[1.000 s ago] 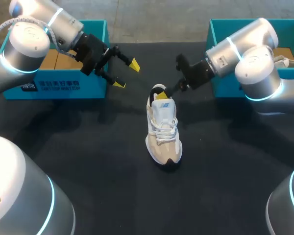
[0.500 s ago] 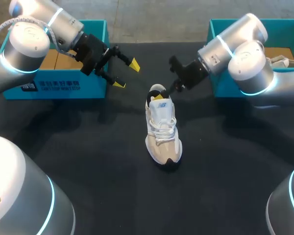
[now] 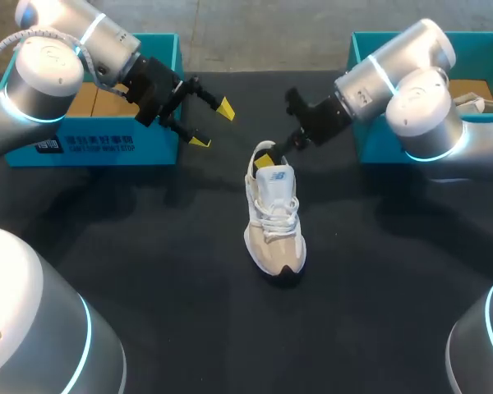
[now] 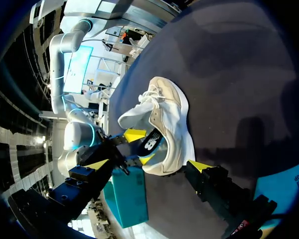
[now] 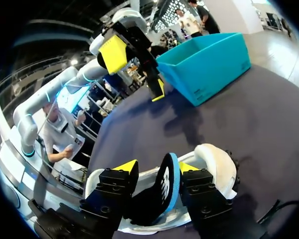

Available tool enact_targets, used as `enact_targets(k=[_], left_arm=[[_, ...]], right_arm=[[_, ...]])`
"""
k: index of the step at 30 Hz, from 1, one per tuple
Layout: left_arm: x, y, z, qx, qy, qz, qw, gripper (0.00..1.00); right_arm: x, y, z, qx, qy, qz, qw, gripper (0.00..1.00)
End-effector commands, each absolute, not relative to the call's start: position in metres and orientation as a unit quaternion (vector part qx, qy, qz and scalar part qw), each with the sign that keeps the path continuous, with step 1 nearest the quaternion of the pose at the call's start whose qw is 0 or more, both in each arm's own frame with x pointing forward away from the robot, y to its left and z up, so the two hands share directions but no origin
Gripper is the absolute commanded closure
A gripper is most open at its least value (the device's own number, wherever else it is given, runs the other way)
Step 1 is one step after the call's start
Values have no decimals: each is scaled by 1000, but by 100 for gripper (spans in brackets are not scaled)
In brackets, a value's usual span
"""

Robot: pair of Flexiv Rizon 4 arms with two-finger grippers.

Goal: Take the shoe out of the shoebox, open the shoe tongue, remove and reinsert the insole, then place the shoe into the shoebox

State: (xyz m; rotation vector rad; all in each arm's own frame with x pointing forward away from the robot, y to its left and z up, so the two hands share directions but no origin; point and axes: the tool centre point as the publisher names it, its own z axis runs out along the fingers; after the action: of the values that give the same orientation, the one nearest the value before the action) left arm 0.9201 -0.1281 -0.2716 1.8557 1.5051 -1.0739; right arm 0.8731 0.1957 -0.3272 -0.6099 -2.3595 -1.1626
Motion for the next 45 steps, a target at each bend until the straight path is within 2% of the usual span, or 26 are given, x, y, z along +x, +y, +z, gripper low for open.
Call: enact_targets(k=[1, 20, 22, 26, 35, 45], left_arm=[[919, -128, -271, 685, 556, -394, 259, 0], [919, -128, -271, 685, 556, -394, 259, 0], [919, -128, -271, 685, 556, -394, 259, 0], [919, -128, -271, 685, 556, -394, 259, 0], [919, -128, -271, 685, 556, -394, 259, 0], [919, -128, -271, 685, 556, -394, 259, 0]], right_arm=[[871, 193, -313, -221, -857, -416, 209, 52], [896, 192, -270, -238, -856, -432, 158, 51], [896, 191, -267, -269, -852, -424, 149, 58], [895, 185, -267, -323, -848, -401, 127, 100], [891, 169, -265, -417, -840, -343, 54, 100], [891, 167, -265, -417, -841, -340, 54, 100]])
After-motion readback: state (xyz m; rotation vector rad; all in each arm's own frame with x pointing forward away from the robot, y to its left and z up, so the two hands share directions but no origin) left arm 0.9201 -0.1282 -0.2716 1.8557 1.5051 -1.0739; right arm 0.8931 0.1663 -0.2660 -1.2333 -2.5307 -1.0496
